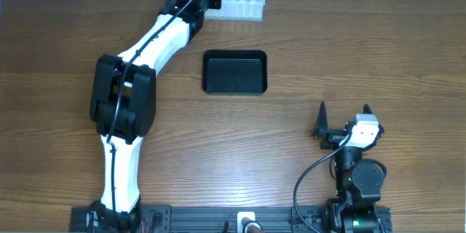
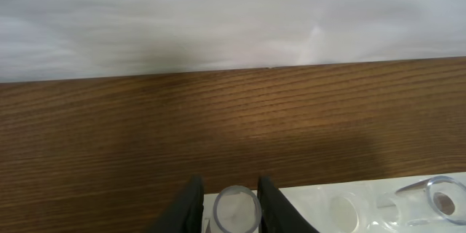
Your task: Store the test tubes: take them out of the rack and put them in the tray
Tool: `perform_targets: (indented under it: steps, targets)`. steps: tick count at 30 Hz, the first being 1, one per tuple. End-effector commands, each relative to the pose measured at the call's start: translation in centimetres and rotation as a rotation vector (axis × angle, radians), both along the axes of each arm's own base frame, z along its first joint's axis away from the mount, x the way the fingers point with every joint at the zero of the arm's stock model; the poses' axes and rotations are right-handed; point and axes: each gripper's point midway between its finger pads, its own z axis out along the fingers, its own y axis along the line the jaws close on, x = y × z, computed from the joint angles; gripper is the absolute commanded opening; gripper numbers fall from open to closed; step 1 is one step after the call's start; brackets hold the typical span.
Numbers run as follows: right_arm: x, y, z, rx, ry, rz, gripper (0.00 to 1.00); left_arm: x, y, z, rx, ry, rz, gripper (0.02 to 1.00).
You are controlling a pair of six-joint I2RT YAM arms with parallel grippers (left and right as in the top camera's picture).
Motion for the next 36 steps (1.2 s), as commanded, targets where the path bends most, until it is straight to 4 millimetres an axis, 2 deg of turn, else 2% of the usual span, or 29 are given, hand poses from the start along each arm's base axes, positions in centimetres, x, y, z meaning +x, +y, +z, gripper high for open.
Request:
perform_targets:
  steps: [1,20,24,29,34,36]
  targets:
    - [0.0,-0.3,-0.4,0.004,0.010,-0.017,0.991,0.5,-0.2,-0.3,0.003,-0.004,0.007,0.202]
    - [0.0,-0.3,-0.4,0.004,0.010,-0.017,0.993,0.4,-0.3,-0.3,0.005,-0.005,0.005,0.165]
    - [0.0,-0.3,-0.4,0.004,0.010,-0.017,0.993,0.4,-0.3,0.2,0.017,-0.016,0.009,0.165]
    - [0.0,-0.3,-0.4,0.003,0.010,-0.017,0.993,0.1,-0.8,3.3,0.040,-0.069,-0.009,0.163]
    - [0.0,-0.3,-0.4,0.004,0.010,-0.017,0.993,-0.7,-0.8,8.8,0.023,-0.149,-0.004,0.163]
    - [0.0,-0.3,-0.4,0.004,0.010,-0.017,0.993,-1.2,-0.6,11.7,0.015,-0.190,0.007,0.161]
